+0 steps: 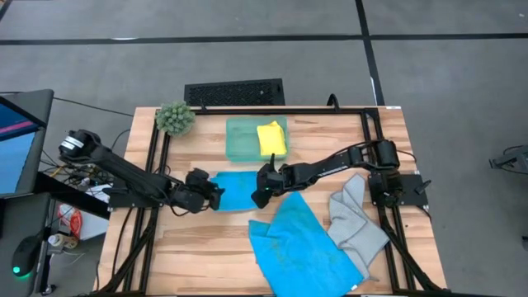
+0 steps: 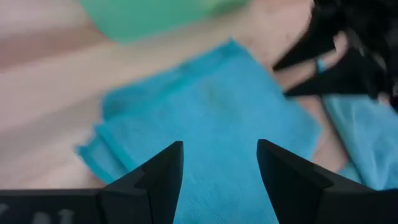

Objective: Fold microfiber towels
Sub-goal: Fold the left blue microfiber towel

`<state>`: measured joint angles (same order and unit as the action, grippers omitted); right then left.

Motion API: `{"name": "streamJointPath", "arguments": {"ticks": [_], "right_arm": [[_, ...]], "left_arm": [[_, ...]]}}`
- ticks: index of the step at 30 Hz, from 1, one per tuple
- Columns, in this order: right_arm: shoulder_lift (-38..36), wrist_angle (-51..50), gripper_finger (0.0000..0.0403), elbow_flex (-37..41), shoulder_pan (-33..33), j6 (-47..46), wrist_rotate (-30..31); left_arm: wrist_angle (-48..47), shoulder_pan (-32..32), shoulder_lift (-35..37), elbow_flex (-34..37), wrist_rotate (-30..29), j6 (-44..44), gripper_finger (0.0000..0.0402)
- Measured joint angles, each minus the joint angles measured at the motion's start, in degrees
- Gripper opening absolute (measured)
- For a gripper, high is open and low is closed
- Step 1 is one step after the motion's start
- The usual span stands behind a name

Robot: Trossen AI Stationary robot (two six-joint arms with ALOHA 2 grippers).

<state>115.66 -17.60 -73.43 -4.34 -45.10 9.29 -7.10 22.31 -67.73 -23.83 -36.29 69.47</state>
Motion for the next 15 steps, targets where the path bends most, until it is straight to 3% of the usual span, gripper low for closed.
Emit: {"name": "streamJointPath", "arguments": {"ticks": [9,15], "right_arm": [[0.00,-0.35,0.0234,-0.04,0.10,-2.59,0.24],[0.00,-0.20,0.0232,-0.04,0.25,-3.08,0.97]], "left_arm": [[6.63,-0.51,-15.68,-0.06,3.08,2.84,0.0197],[14.35,-0.16,-21.29,-0.24,2.02,4.06,0.0197]]}}
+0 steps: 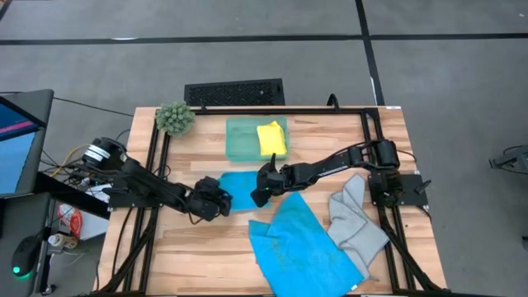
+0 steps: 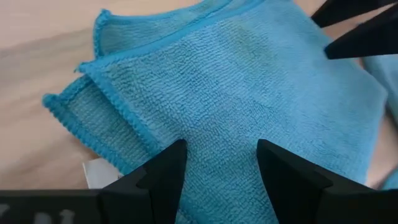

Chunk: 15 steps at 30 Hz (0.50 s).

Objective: Fold microfiber towels
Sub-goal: Fold the left blue microfiber towel

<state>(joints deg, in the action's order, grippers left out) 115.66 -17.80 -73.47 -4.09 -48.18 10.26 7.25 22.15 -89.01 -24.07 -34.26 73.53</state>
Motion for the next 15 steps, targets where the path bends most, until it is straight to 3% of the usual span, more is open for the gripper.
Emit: {"name": "streamJointPath", "arguments": {"ticks": [9,15], "right_arm": [[-0.53,-12.78,0.0232,-0.02,-0.20,1.50,3.11],[-0.62,-13.32,0.0232,-0.02,-0.70,0.59,3.15]], "left_arm": [[8.95,0.42,-1.73,0.16,1.77,1.10,0.0197],[13.22,0.48,-6.03,-1.02,0.13,0.65,0.0196]]}}
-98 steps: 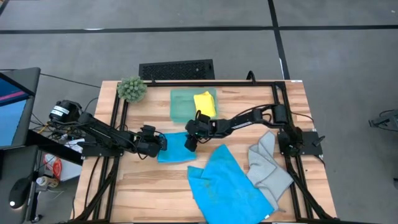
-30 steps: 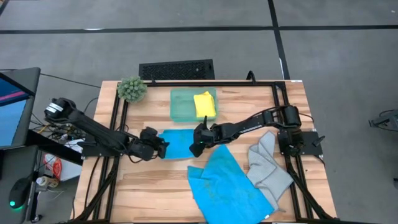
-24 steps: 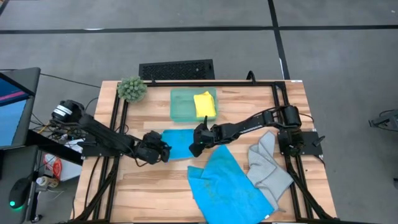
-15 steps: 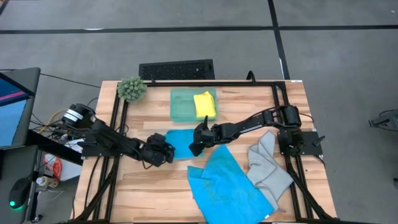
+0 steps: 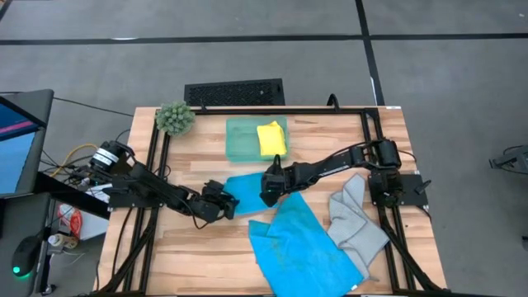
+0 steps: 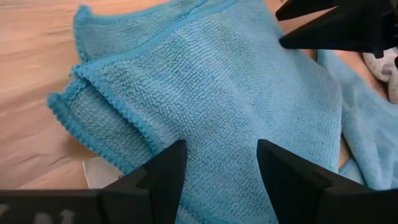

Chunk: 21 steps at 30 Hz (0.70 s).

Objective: Fold microfiber towels
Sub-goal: Fold the left blue microfiber towel

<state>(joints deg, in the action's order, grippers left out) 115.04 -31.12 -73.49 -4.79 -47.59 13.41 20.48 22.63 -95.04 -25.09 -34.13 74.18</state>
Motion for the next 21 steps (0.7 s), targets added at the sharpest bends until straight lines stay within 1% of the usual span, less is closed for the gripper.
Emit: {"name": "streamJointPath", "arguments": {"ticks": [6,9,12,18,19,21], "right_arm": [[0.40,-0.05,0.0231,0.00,-0.45,-1.68,-1.12],[0.40,-0.61,0.0212,-0.04,-0.39,-1.73,-1.17],[0.38,-1.06,0.0164,-0.06,0.12,-1.58,-1.54],[0.35,0.49,0.0027,-0.04,0.21,1.61,-2.88],[0.26,0.44,0.0015,-0.06,0.21,2.25,-2.88],[-0.30,-0.59,0.0014,0.01,0.21,2.42,-3.32]], "left_arm": [[-0.03,-0.04,-3.16,-3.15,-0.25,-2.29,0.0196],[0.00,0.10,-3.24,-3.59,0.35,-2.81,0.0196],[-0.14,0.26,-3.26,-3.71,0.34,-2.80,0.0196],[-0.16,0.27,-3.26,-3.71,0.26,-1.96,0.0196],[-0.16,0.27,-3.28,-3.71,0.22,-1.73,0.0196],[-0.14,0.27,-3.28,-3.69,0.20,-1.56,0.0196]]}}
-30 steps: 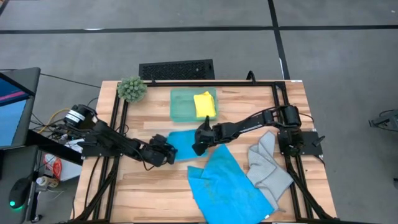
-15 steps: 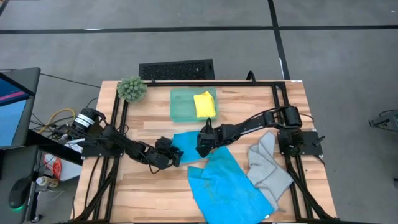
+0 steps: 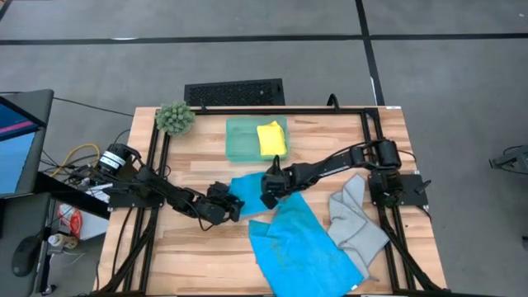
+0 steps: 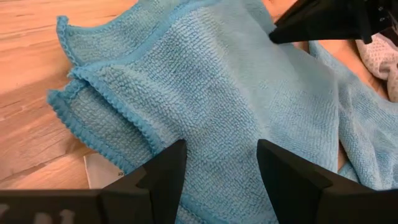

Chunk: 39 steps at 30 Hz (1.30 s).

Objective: Fold microfiber towels
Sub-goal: Fold the left blue microfiber towel

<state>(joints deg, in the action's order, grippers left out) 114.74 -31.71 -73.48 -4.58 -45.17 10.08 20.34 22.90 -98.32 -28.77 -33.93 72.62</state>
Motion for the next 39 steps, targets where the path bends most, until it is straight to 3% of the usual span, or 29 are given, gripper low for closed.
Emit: {"name": "streamJointPath", "arguments": {"ticks": [10,18,31,39], "right_arm": [[-6.26,0.62,0.0010,-1.05,-2.15,-0.72,0.06],[-6.67,14.07,0.0007,-1.43,-3.78,-0.91,-2.75],[-1.74,28.89,0.0007,-1.96,-3.05,-2.36,-4.26],[0.02,32.25,0.0008,-1.65,-2.38,-2.88,-4.21]], "left_arm": [[0.67,0.04,-0.07,0.02,-0.62,0.30,0.0196],[1.73,0.09,-0.13,0.04,-1.49,-0.03,0.0196],[3.19,0.09,-0.11,0.04,-2.78,-0.63,0.0197],[3.43,0.09,0.00,0.04,-2.84,-0.66,0.0197]]}}
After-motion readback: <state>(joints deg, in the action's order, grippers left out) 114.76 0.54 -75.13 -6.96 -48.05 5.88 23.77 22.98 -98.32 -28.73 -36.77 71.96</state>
